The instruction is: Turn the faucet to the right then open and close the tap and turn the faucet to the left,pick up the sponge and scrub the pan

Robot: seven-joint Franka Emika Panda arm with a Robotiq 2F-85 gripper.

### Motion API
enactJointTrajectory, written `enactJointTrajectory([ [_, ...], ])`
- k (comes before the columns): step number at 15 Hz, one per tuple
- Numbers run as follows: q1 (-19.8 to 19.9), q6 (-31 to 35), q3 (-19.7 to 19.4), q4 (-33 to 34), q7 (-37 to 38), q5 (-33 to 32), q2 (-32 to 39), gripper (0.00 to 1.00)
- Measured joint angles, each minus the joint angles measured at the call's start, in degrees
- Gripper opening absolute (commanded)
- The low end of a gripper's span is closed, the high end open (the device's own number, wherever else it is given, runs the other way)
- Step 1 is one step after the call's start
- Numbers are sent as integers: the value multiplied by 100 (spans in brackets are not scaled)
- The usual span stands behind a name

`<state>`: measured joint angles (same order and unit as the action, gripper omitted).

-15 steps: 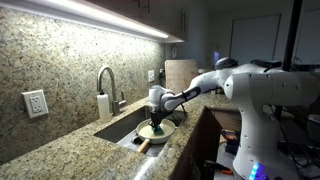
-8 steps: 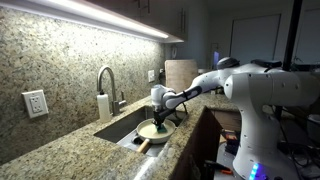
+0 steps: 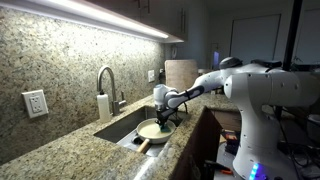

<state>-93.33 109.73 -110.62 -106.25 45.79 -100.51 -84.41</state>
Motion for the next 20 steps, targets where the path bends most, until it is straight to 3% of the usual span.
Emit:
enactJointTrajectory([
  [11, 245, -186, 58, -610, 75, -4, 3, 0],
  [20, 30, 6, 50, -950, 59, -4, 0, 0],
])
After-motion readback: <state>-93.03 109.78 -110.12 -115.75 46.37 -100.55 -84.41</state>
